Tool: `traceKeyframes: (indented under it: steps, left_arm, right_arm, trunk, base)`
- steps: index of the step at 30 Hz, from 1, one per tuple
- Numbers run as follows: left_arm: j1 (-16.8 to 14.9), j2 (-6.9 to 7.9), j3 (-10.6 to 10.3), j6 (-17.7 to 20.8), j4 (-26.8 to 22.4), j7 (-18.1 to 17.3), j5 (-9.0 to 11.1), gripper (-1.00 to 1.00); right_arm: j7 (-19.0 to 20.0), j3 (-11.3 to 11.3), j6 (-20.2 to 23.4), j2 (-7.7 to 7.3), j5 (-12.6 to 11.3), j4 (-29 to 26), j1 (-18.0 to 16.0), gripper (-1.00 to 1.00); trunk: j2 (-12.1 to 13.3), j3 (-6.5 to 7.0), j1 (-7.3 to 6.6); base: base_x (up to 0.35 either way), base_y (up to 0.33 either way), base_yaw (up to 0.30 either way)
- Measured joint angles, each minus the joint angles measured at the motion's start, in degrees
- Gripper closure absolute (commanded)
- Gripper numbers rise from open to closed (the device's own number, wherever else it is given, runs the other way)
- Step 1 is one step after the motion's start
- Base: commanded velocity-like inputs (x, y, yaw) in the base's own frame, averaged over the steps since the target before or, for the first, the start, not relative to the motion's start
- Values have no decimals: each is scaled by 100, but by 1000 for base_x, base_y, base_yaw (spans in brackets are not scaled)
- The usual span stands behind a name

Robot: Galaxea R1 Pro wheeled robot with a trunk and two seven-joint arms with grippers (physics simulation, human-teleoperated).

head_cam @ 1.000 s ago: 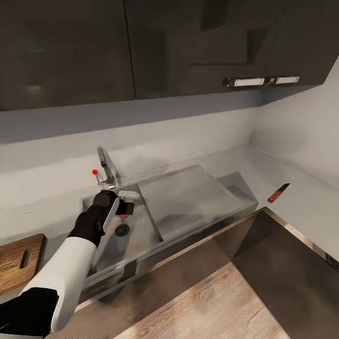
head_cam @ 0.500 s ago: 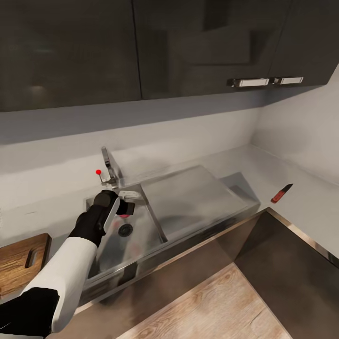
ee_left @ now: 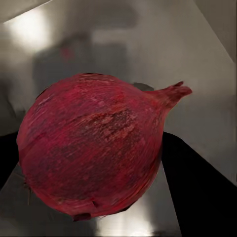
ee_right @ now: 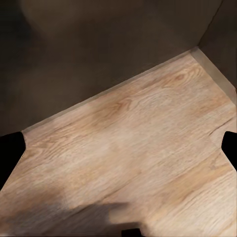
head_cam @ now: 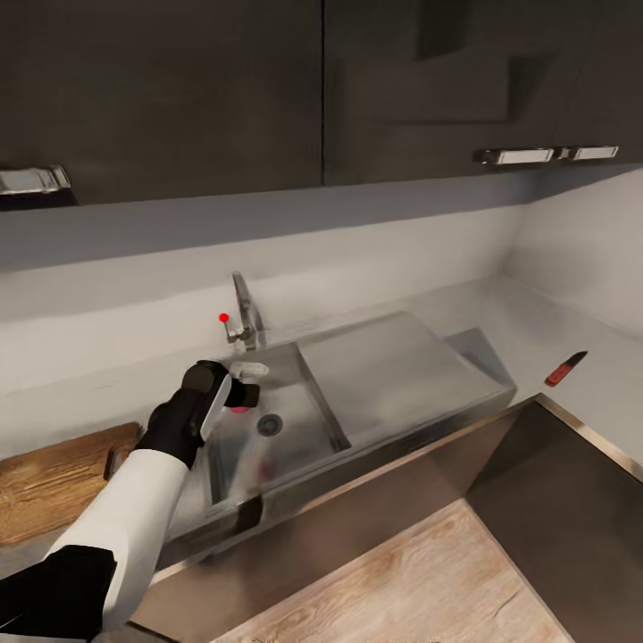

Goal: In the kitchen, take the Vidalia onion out of the sink, dice it on the chopping board with the paring knife, put the diced onion into the bowl on the countertop, then place both the paring knife and the chopping board into the sink.

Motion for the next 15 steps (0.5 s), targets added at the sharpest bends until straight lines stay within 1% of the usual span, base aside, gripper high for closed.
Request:
traceKeyframes:
  steps: [6, 10, 12, 15]
  left_arm:
    - [0, -6, -1, 0, -9, 1, -2, 100]
    - [0, -6, -2, 8, -152, -4, -2, 100]
    - [1, -6, -2, 16, -196, -5, 2, 100]
    - [4, -6, -2, 32, -236, -6, 4, 100]
  right_arm:
    - [-1, 0, 0, 0, 0, 0, 0, -100]
    - [-1, 0, -8, 0, 0, 1, -1, -100]
    - [-1, 0, -8, 0, 0, 2, 0, -100]
    - [0, 0, -13, 0, 0, 2, -2, -100]
  trunk:
    - [0, 0, 0]
    - [-1, 0, 0]
    - [-1, 0, -1]
    - [0, 0, -2]
  base:
    - [-221, 208, 260]
    - [-192, 243, 265]
    - [-116, 267, 266]
    - [-30, 290, 267]
